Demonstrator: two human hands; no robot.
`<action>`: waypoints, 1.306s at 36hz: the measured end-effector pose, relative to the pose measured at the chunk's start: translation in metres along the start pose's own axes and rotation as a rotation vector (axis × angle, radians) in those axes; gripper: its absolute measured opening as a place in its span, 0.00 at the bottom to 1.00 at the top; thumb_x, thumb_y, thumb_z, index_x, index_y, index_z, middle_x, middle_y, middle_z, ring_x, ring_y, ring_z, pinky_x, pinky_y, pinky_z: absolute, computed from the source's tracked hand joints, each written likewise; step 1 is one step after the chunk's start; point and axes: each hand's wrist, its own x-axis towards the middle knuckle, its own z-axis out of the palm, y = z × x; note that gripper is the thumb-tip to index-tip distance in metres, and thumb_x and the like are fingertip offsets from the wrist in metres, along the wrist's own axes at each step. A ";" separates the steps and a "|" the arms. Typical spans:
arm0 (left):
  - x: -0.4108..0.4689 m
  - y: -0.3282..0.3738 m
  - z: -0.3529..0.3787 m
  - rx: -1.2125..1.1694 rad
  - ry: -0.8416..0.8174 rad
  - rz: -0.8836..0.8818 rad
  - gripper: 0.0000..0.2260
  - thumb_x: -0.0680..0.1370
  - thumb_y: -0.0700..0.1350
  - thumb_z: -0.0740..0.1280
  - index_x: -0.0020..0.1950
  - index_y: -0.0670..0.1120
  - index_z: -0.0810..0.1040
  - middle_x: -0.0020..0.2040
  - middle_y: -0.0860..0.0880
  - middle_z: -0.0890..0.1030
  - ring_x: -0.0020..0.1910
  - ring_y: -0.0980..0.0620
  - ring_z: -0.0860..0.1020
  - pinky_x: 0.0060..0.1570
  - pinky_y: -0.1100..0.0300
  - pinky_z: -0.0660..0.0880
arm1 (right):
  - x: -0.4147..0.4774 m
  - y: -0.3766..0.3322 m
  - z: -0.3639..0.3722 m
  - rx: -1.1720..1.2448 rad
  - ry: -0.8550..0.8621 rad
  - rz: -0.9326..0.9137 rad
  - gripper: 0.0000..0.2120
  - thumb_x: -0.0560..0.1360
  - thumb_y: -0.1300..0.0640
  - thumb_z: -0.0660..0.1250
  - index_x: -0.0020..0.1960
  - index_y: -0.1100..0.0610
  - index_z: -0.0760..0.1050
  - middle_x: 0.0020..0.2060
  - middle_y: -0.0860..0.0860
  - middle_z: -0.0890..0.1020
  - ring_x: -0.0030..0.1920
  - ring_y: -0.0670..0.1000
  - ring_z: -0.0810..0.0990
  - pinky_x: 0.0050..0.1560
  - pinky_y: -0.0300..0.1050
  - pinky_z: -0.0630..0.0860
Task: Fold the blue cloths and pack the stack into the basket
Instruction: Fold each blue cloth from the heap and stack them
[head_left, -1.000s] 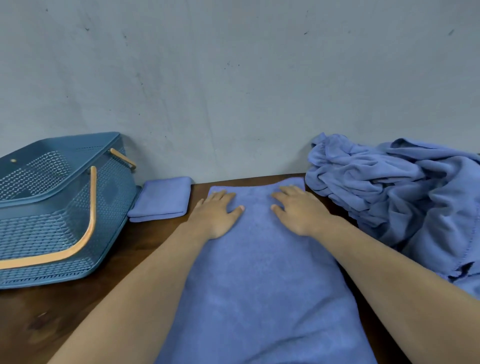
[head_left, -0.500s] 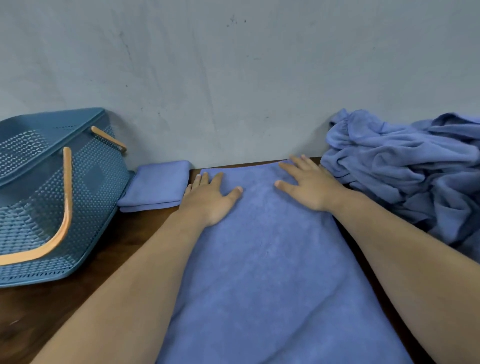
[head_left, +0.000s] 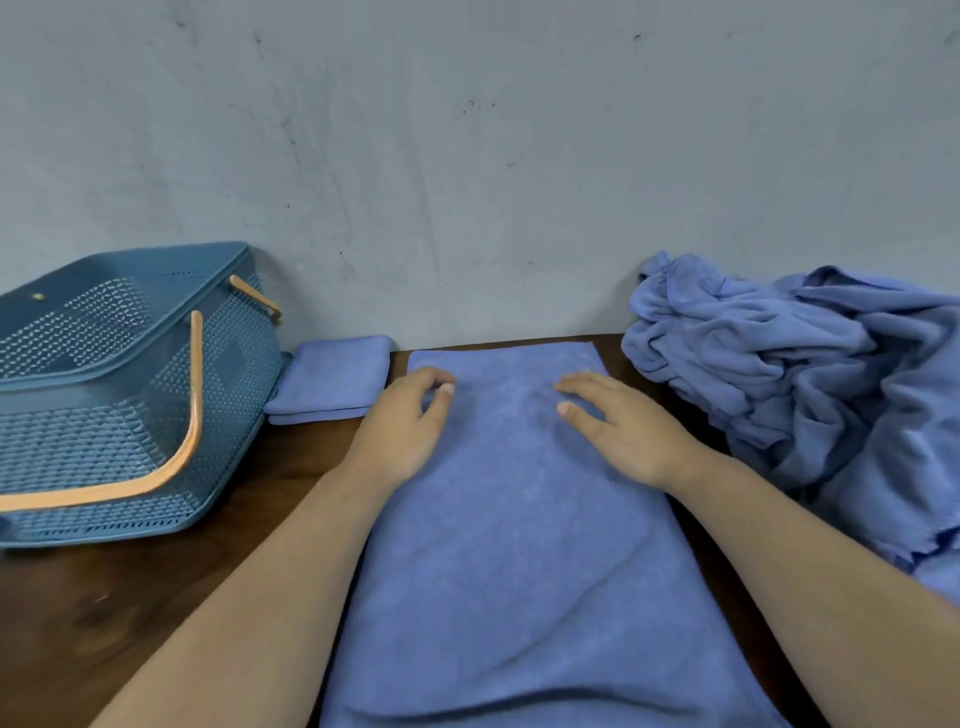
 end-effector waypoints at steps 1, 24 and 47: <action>-0.009 0.000 -0.003 -0.003 -0.002 0.019 0.09 0.87 0.51 0.62 0.60 0.53 0.81 0.58 0.61 0.82 0.61 0.64 0.78 0.61 0.68 0.72 | -0.010 -0.002 -0.001 0.019 -0.003 -0.009 0.21 0.85 0.44 0.63 0.74 0.51 0.76 0.74 0.45 0.75 0.75 0.43 0.69 0.64 0.17 0.50; -0.252 0.067 -0.088 -0.074 -0.150 0.169 0.06 0.81 0.44 0.70 0.52 0.56 0.82 0.53 0.53 0.82 0.57 0.47 0.80 0.58 0.55 0.74 | -0.239 -0.059 -0.054 0.519 -0.038 -0.096 0.11 0.80 0.63 0.73 0.55 0.48 0.86 0.66 0.44 0.82 0.74 0.50 0.74 0.74 0.53 0.68; -0.307 0.087 -0.113 -0.042 -0.344 0.110 0.03 0.81 0.51 0.72 0.53 0.58 0.85 0.57 0.55 0.85 0.60 0.51 0.82 0.61 0.55 0.73 | -0.285 -0.074 -0.053 0.111 -0.035 -0.264 0.08 0.82 0.58 0.70 0.49 0.45 0.78 0.64 0.37 0.80 0.72 0.48 0.74 0.72 0.42 0.66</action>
